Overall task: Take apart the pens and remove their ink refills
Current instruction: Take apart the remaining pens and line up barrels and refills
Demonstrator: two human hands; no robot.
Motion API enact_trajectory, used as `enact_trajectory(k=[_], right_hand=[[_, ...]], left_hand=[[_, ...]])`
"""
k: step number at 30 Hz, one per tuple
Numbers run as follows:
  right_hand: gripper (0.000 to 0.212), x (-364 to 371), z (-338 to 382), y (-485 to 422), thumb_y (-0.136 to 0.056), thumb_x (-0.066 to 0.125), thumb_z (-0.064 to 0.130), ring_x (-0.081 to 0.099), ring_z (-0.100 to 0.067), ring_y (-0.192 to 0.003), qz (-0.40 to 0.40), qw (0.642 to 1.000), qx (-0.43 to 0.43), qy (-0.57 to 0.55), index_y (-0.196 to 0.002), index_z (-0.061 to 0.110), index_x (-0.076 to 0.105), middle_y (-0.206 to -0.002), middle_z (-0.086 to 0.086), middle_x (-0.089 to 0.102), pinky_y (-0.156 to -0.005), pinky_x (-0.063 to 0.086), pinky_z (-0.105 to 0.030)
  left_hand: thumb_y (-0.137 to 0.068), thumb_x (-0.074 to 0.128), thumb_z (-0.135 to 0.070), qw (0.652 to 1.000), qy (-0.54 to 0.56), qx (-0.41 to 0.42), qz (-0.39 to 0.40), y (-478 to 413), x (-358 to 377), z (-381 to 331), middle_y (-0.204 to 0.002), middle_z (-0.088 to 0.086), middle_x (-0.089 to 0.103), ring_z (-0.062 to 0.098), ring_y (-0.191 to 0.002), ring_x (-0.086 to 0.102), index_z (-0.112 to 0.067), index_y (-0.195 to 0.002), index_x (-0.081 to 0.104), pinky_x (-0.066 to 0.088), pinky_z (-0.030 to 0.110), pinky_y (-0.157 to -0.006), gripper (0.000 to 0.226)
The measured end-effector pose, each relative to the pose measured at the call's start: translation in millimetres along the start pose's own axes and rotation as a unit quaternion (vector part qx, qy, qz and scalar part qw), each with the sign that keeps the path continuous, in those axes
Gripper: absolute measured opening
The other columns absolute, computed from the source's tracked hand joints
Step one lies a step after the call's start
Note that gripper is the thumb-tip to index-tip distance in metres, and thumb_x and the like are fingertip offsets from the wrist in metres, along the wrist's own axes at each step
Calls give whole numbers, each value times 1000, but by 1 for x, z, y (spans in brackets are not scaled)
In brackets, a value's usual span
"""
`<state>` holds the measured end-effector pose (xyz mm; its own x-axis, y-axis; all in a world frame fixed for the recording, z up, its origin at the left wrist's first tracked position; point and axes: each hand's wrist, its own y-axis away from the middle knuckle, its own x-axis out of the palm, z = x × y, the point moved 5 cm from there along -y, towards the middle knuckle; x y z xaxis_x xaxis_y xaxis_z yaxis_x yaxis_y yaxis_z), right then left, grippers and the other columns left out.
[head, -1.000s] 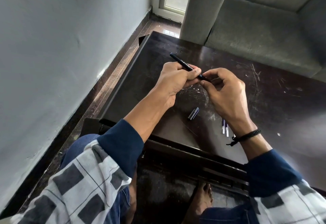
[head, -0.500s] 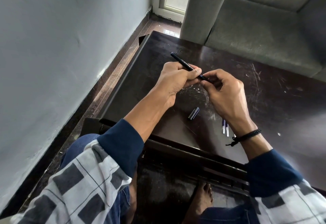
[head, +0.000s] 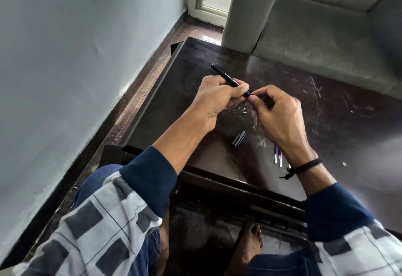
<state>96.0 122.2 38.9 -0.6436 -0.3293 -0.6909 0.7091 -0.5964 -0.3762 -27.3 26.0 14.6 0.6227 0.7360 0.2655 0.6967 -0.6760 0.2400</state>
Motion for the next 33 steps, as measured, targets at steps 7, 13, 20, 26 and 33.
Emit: enact_trajectory(k=[7, 13, 20, 26, 33], right_hand=[[12, 2, -2, 1, -95, 69, 36, 63, -9, -69, 18, 1000, 16, 12, -94, 25, 73, -74, 12, 68, -66, 53, -32], [14, 1, 0, 1, -93, 72, 37, 60, -9, -68, 20, 999, 13, 21, -94, 23, 72, -73, 13, 65, -65, 52, -31], [17, 5, -2, 3, -100, 61, 32, 65, -20, -72, 46, 998, 16, 31, -98, 19, 72, -79, 3, 70, -68, 54, -47], [18, 7, -2, 2, -100, 61, 35, 64, -18, -70, 40, 999, 17, 29, -98, 20, 71, -77, 4, 70, -67, 54, -43], [17, 3, -2, 2, -92, 74, 35, 62, -14, -70, 19, 999, 17, 22, -99, 21, 69, -77, 9, 66, -68, 54, -38]], left_hand=[[-87, 73, 2, 1000, -18, 8, 10, 1, 1, -1, -80, 8, 70, 13, -76, 71, 9, -99, 71, 61, 24, -75, 14], [-87, 74, 0, 999, -32, 6, 14, 0, 1, -1, -83, 9, 70, 14, -76, 71, 7, -98, 72, 61, 25, -76, 13], [-86, 76, -1, 998, -55, 17, 15, -1, 1, -1, -87, 10, 74, 16, -81, 73, 3, -95, 74, 61, 25, -77, 10], [-87, 75, -2, 997, -73, 20, 9, -1, 0, -4, -93, 13, 75, 18, -85, 74, 2, -96, 74, 62, 29, -81, 10], [-87, 75, -2, 998, -66, 22, -1, 0, 0, -5, -87, 9, 74, 12, -77, 73, 2, -95, 74, 62, 27, -78, 9]])
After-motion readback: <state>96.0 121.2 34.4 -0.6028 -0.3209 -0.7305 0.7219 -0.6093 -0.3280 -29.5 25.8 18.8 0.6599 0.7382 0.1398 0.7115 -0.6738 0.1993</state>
